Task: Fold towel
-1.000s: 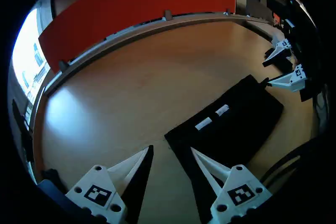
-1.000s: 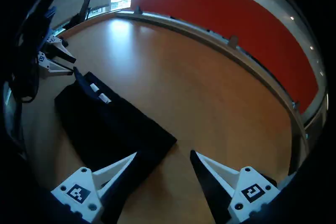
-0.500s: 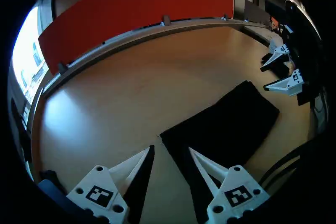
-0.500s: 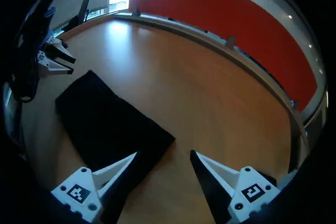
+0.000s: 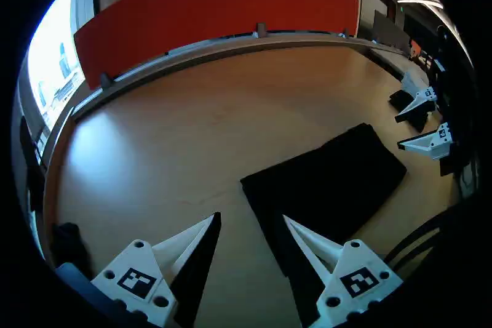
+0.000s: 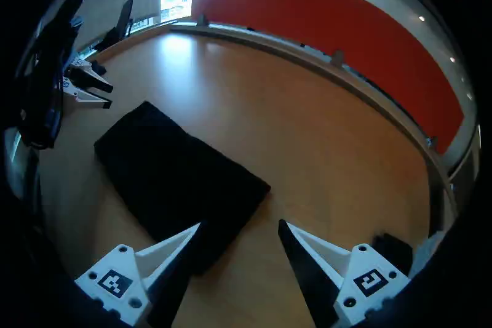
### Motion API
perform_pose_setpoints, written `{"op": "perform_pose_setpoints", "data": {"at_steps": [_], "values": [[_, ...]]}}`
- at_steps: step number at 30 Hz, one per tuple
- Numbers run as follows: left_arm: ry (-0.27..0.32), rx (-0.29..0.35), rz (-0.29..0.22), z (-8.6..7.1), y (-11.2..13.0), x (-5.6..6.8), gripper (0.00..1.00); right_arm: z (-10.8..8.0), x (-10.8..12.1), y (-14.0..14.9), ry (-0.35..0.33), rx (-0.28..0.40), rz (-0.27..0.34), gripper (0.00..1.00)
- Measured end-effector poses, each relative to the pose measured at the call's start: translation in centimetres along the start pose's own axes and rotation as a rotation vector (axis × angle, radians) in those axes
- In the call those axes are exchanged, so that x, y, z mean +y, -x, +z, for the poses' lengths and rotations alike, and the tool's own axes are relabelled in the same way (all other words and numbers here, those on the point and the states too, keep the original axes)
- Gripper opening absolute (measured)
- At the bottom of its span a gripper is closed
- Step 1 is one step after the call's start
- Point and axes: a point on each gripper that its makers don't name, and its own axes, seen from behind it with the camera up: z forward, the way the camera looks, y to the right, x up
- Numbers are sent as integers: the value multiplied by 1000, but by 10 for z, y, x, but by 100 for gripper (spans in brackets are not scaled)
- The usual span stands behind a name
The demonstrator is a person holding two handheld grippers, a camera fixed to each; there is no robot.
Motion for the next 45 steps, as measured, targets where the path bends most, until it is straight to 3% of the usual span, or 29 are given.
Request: {"op": "perform_pose_setpoints", "data": {"at_steps": [5,12,20,31,41,43,45], "values": [[-14,9,-50,-16,11,0,63,-6,-10,9,-8,-3,17,88],[-6,9,-109,-41,30,10,63,-12,-20,18,-21,-6,24,88],[-17,4,-172,-68,54,17,63,-13,-27,24,-42,-14,2,88],[-48,-15,-235,-96,82,16,62,-14,-35,32,-70,-32,-38,88],[-74,-30,-281,-107,94,11,41,-14,-40,37,-90,-48,-63,88],[-72,-35,-296,-109,97,12,41,-14,-40,38,-95,-52,-69,88],[-71,-40,-313,-112,100,12,54,-13,-42,39,-100,-56,-76,88]]}}
